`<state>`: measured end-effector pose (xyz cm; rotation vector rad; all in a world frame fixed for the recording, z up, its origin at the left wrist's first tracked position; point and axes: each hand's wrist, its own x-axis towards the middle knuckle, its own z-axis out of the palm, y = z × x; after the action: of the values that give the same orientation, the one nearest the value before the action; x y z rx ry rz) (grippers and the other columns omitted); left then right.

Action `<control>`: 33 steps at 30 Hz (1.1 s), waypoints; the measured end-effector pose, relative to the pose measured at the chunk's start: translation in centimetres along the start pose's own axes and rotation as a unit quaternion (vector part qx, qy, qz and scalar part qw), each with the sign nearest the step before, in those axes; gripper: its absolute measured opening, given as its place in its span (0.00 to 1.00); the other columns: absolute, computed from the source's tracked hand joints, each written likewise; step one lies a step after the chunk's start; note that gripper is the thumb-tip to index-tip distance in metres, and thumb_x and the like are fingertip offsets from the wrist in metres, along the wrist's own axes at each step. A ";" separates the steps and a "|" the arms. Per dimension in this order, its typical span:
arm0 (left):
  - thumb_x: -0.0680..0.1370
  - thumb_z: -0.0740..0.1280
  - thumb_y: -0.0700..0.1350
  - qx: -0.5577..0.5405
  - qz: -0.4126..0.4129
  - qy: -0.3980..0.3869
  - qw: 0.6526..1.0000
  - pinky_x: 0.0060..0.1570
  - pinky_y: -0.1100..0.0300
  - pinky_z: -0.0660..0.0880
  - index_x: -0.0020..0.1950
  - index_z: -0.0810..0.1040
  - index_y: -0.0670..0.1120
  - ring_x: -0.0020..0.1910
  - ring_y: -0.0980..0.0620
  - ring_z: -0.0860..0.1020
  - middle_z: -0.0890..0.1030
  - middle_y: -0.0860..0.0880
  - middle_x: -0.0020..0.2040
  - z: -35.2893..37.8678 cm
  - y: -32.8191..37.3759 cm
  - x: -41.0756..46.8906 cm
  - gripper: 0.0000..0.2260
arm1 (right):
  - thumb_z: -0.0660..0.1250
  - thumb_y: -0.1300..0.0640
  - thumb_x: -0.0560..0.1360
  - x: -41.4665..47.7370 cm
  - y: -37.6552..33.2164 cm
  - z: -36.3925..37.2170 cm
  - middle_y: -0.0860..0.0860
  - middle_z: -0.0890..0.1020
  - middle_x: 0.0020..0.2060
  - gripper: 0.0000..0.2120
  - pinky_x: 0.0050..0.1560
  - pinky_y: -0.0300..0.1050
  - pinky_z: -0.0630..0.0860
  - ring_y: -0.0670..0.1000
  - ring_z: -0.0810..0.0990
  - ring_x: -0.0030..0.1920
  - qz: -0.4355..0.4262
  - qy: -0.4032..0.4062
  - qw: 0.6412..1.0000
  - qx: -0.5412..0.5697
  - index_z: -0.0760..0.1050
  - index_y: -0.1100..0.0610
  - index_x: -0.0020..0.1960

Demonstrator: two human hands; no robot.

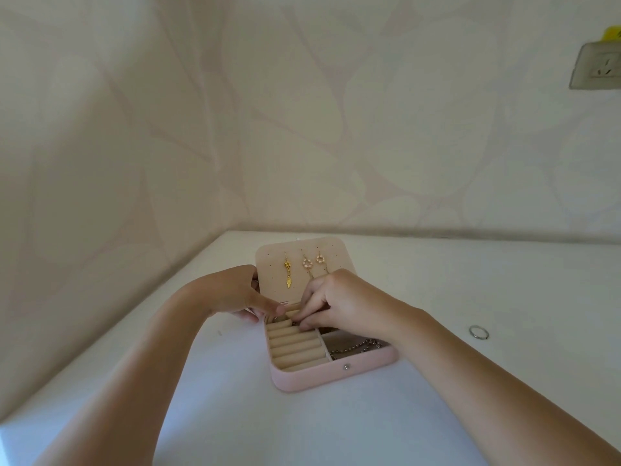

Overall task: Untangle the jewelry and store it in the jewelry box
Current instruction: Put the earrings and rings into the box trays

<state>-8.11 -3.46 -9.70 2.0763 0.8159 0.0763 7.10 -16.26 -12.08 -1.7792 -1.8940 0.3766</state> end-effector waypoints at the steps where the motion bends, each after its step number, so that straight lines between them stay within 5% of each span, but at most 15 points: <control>1: 0.68 0.76 0.41 -0.003 -0.001 0.002 1.000 0.57 0.51 0.77 0.50 0.78 0.47 0.52 0.46 0.81 0.82 0.42 0.52 0.0 0.1 0.0 0.13 | 0.72 0.57 0.72 0.0 0.0 0.0 0.49 0.82 0.48 0.09 0.51 0.39 0.72 0.44 0.77 0.48 0.003 -0.001 1.000 0.000 0.84 0.55 0.51; 6: 0.69 0.76 0.40 -0.002 0.001 -0.002 1.000 0.57 0.52 0.77 0.48 0.77 0.48 0.51 0.48 0.81 0.82 0.47 0.48 0.1 0.2 -0.2 0.12 | 0.73 0.56 0.71 -0.7 0.2 -1.2 0.45 0.83 0.45 0.09 0.51 0.35 0.72 0.41 0.79 0.47 0.012 0.037 0.998 0.048 0.84 0.52 0.51; 11: 0.70 0.75 0.42 -0.009 0.005 -0.006 1.000 0.52 0.58 0.79 0.48 0.77 0.49 0.44 0.53 0.81 0.82 0.51 0.42 -0.1 -0.1 0.0 0.10 | 0.74 0.59 0.70 -2.6 3.0 -6.3 0.48 0.83 0.33 0.03 0.41 0.38 0.75 0.43 0.79 0.34 0.127 0.103 0.983 0.080 0.84 0.52 0.41; 14: 0.72 0.73 0.45 -0.019 0.004 -0.007 1.000 0.46 0.60 0.79 0.49 0.79 0.50 0.39 0.55 0.81 0.84 0.52 0.39 0.0 -0.4 0.5 0.08 | 0.75 0.63 0.67 -3.9 5.7 -8.2 0.48 0.80 0.27 0.08 0.37 0.39 0.73 0.44 0.77 0.29 0.227 0.060 0.972 -0.005 0.81 0.52 0.34; 18: 0.75 0.70 0.44 -0.030 -0.001 0.000 1.000 0.42 0.61 0.79 0.50 0.78 0.48 0.38 0.54 0.81 0.84 0.52 0.38 -0.1 -0.6 0.9 0.05 | 0.78 0.62 0.64 -4.9 6.8 -8.6 0.49 0.81 0.33 0.08 0.45 0.43 0.80 0.48 0.80 0.34 0.332 -0.077 0.940 -0.031 0.80 0.53 0.37; 20: 0.76 0.69 0.43 -0.028 -0.001 -0.001 1.000 0.40 0.62 0.79 0.51 0.79 0.48 0.37 0.55 0.81 0.84 0.51 0.41 -0.2 -0.7 0.9 0.05 | 0.81 0.59 0.61 -4.8 6.7 -8.3 0.49 0.82 0.37 0.11 0.50 0.48 0.81 0.49 0.82 0.37 0.349 -0.126 0.928 -0.037 0.80 0.53 0.38; 27: 0.76 0.69 0.42 -0.027 0.001 -0.005 1.000 0.41 0.62 0.79 0.51 0.79 0.47 0.37 0.55 0.80 0.84 0.49 0.43 -0.1 -0.6 0.8 0.05 | 0.77 0.63 0.65 -4.0 5.9 -7.4 0.50 0.81 0.32 0.08 0.36 0.34 0.76 0.46 0.79 0.31 0.340 -0.153 0.925 -0.067 0.79 0.55 0.37; 30: 0.74 0.71 0.41 -0.032 0.006 -0.016 0.999 0.46 0.59 0.80 0.51 0.78 0.47 0.40 0.54 0.81 0.84 0.50 0.42 -0.3 -0.6 0.6 0.08 | 0.78 0.64 0.64 -3.9 5.7 -7.3 0.48 0.80 0.27 0.08 0.31 0.32 0.73 0.44 0.78 0.27 0.326 -0.076 0.939 -0.073 0.79 0.56 0.36; 33: 0.72 0.73 0.41 -0.040 0.010 -0.024 0.999 0.48 0.59 0.80 0.52 0.78 0.47 0.43 0.52 0.81 0.84 0.47 0.47 -0.4 -0.5 0.3 0.10 | 0.76 0.65 0.65 -3.0 5.1 -6.8 0.50 0.80 0.26 0.07 0.29 0.32 0.72 0.43 0.77 0.24 0.246 0.139 0.959 -0.018 0.79 0.56 0.36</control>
<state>-8.27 -2.81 -9.96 2.0039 0.7511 0.0676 15.13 -19.65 -9.67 -2.1913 -1.2638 0.2457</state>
